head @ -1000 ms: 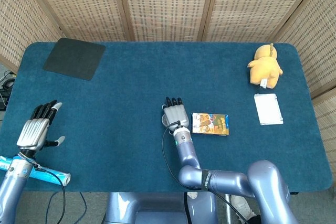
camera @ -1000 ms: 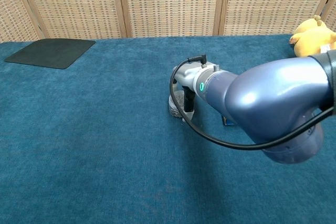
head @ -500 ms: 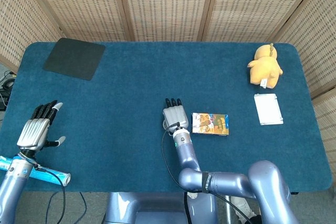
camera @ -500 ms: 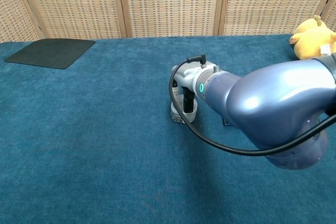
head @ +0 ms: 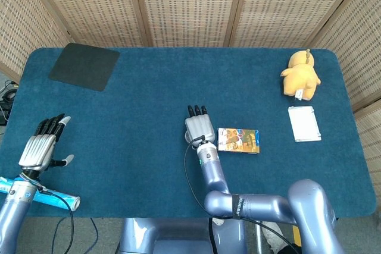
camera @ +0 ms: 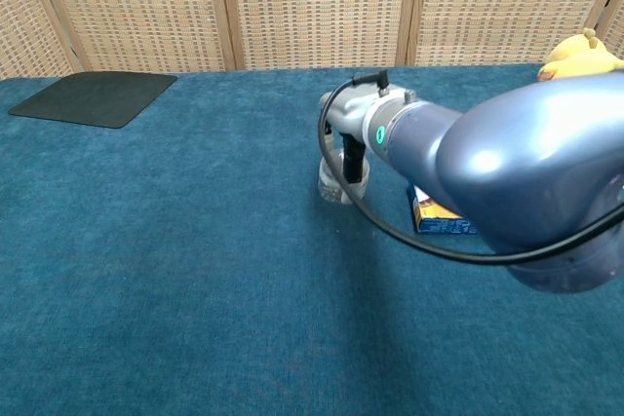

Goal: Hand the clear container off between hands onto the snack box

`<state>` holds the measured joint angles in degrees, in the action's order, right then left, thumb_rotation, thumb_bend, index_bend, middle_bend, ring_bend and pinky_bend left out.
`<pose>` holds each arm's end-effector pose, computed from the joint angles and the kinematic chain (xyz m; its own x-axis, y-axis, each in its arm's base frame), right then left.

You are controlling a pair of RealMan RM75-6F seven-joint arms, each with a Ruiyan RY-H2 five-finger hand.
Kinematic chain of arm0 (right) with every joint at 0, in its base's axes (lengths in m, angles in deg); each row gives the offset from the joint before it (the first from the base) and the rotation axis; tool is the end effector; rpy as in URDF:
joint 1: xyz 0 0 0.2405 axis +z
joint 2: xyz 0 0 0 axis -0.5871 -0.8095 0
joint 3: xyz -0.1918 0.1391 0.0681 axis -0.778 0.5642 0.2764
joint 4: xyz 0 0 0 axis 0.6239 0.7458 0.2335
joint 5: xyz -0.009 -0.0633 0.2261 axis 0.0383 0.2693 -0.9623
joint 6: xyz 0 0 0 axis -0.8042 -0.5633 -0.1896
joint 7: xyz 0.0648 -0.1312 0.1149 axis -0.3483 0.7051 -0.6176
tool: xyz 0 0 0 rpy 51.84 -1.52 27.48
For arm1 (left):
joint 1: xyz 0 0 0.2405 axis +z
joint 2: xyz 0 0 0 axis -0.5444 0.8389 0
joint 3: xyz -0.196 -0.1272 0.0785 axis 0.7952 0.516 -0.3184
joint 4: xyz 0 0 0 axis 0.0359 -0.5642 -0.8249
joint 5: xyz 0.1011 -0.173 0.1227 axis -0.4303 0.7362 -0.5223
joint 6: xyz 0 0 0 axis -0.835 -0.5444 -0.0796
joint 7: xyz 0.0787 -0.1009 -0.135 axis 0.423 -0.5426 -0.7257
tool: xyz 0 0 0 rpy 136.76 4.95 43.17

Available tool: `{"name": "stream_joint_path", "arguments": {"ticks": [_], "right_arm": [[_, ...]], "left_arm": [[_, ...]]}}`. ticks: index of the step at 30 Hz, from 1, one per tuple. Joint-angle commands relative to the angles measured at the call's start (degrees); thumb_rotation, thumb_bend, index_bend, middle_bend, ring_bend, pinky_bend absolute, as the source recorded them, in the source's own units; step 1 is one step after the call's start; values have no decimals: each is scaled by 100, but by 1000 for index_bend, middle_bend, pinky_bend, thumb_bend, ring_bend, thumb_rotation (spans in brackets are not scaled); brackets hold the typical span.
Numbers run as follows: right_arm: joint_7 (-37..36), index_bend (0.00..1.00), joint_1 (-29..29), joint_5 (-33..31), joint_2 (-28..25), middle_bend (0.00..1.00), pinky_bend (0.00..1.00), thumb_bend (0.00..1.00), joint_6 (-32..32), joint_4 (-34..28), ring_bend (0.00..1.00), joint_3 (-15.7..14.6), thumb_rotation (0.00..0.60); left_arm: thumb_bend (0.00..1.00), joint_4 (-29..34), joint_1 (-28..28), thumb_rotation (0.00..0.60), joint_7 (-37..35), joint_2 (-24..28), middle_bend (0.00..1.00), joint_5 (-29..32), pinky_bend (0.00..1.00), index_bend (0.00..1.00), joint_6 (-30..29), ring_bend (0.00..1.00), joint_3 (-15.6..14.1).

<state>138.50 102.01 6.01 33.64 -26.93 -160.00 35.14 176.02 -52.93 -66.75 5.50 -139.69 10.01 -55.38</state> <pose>-0.0108 -0.4044 -0.1197 0.6139 -0.2794 0.7383 -0.7893 -0.2238 0.5717 -0.2751 0.3008 0.0805 0.3860 0.1963 0.9014 0.9212 -0.0302 -0.3879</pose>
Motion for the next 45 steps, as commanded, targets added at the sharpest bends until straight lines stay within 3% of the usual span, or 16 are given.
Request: {"name": "stream_joint_path", "arguments": {"ticks": [1,9,18,41,45], "right_arm": [[22,632,-29,17,-115,42,75,3,-75,-115,0,45,600],[-79,631,-215,-27,-615,42,79,3,-63,-136,0,119,600],[-232,631,-352,-263,-853,42,81,3,376,556,0,100,600],[-518,631,-588,-443,-795,41,81,3,991,1421,0,-143,600],[-624,538,-663,-338,-784,3,79,0,962,1437,0,-192,600]], "left_arm": [[241,11,3,600,27,3,0,10,0,0,-2,0,-1],[239,75,24,600,140,-4,0,-14,0,0,-59,0,-11],[240,73,-22,600,325,-54,0,123,0,0,41,0,-7],[242,102,-77,600,505,-100,0,222,0,0,108,0,-11],[241,134,-55,600,466,-73,0,170,0,0,64,0,-17]]}}
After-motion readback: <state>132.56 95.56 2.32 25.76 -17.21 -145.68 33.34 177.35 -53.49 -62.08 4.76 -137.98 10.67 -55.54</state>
